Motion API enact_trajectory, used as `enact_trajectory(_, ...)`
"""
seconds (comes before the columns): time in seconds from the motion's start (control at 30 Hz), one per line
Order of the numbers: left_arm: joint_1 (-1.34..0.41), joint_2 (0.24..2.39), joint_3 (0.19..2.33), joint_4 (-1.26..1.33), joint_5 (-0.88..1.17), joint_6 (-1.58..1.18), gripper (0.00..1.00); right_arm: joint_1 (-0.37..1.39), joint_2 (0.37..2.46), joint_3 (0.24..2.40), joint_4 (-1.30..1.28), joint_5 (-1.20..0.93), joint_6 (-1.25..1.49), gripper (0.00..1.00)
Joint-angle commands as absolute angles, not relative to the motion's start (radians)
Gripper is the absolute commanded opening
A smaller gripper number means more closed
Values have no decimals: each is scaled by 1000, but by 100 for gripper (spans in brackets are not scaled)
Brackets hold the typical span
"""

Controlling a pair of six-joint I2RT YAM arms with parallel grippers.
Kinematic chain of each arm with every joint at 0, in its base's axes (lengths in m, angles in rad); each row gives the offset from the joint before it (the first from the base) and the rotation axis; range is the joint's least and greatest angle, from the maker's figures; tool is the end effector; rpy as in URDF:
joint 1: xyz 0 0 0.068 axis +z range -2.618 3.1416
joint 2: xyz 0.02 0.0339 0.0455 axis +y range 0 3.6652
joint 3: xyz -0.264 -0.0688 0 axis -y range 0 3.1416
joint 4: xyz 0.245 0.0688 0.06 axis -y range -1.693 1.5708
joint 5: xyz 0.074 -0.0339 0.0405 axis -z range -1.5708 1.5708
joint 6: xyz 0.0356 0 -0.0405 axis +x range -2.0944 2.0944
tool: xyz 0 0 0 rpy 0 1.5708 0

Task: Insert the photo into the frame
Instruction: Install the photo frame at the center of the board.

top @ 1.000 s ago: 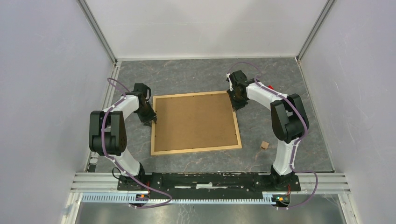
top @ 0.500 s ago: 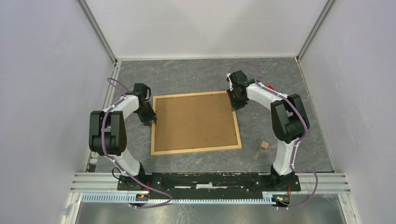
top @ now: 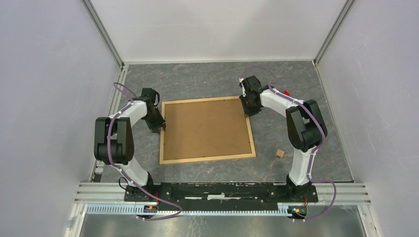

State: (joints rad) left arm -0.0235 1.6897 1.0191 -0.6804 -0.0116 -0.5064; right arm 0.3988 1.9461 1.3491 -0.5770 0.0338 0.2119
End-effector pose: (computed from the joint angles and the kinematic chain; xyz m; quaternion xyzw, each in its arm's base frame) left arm 0.3044 -0.0067 0.1634 -0.2383 0.9650 -0.0232 0.1074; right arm 0.3649 0.1525 0.1700 -0.0882 0.9763 0.0434 0.1929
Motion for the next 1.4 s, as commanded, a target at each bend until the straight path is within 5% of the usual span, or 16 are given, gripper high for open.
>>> enact_trajectory(0.0,-23,1730,985,-694,-45,-462,40,405,2005,1261,-561,65,212,26)
enact_trajectory(0.5,-30,1735,985,-693,-24,-457,39,418,2027,1042,-394,45,281,23)
enact_trajectory(0.93,-41,1725,982,-691,-17,-459,39,489,2080,1043,-443,172,293,32)
enact_trajectory(1.13,-47,1678,995,-681,36,-428,41,460,1960,1215,-482,-101,224,53)
enact_trajectory(1.23,-46,1601,1003,-662,87,-407,46,450,1857,1284,-566,-10,197,66)
enact_trajectory(1.37,-60,1450,1027,-637,145,-372,59,447,1747,1211,-640,95,168,68)
